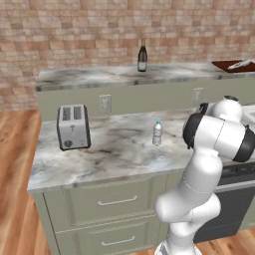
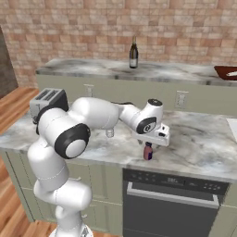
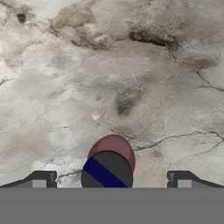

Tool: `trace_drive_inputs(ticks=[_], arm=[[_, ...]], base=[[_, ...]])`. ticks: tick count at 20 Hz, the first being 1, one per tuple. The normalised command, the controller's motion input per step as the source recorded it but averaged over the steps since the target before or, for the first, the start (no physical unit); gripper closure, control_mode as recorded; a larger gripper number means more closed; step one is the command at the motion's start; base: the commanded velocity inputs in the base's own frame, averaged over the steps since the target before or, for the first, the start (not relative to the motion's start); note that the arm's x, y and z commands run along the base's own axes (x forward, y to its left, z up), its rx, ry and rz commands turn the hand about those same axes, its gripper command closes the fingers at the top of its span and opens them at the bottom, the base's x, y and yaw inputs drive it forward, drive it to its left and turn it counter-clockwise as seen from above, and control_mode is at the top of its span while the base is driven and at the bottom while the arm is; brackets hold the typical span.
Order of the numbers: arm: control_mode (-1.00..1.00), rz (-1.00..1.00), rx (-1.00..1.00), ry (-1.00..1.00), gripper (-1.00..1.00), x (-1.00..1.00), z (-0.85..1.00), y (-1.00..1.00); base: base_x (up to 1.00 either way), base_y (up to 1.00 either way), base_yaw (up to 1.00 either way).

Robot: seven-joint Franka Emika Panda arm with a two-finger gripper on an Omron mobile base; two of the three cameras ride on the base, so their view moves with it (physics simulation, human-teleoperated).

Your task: Place the drinks on the dining counter in a tight cluster.

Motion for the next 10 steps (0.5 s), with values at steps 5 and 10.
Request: trace_drive_inputs(ticks=[5,10], arm=[[-1.0,0.0,0.0,0.0,-1.0,0.01,-0.09,0.03],[-1.0,0.0,0.0,0.0,-1.0,0.01,-0.15,0.06]], base=[[0.0,0.0,0.0],[0.0,0.0,0.0]])
